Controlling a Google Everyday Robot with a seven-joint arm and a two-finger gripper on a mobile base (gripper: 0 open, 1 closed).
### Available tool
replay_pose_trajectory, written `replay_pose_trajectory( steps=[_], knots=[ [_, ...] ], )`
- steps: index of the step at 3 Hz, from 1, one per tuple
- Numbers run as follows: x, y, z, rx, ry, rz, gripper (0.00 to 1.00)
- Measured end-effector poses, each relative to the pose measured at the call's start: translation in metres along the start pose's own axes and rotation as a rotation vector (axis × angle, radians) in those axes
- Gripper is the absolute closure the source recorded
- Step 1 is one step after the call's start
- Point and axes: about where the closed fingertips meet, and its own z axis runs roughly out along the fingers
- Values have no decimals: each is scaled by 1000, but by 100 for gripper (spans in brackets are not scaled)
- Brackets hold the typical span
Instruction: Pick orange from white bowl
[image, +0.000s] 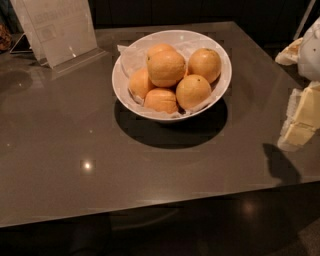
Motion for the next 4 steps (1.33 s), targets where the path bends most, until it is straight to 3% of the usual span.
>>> replay_pose_trajectory(
  steps=[2,4],
  knots=[
    [-2,-2,-3,15,-17,11,0],
    [-31,-40,-6,44,-181,134,0]
  ],
)
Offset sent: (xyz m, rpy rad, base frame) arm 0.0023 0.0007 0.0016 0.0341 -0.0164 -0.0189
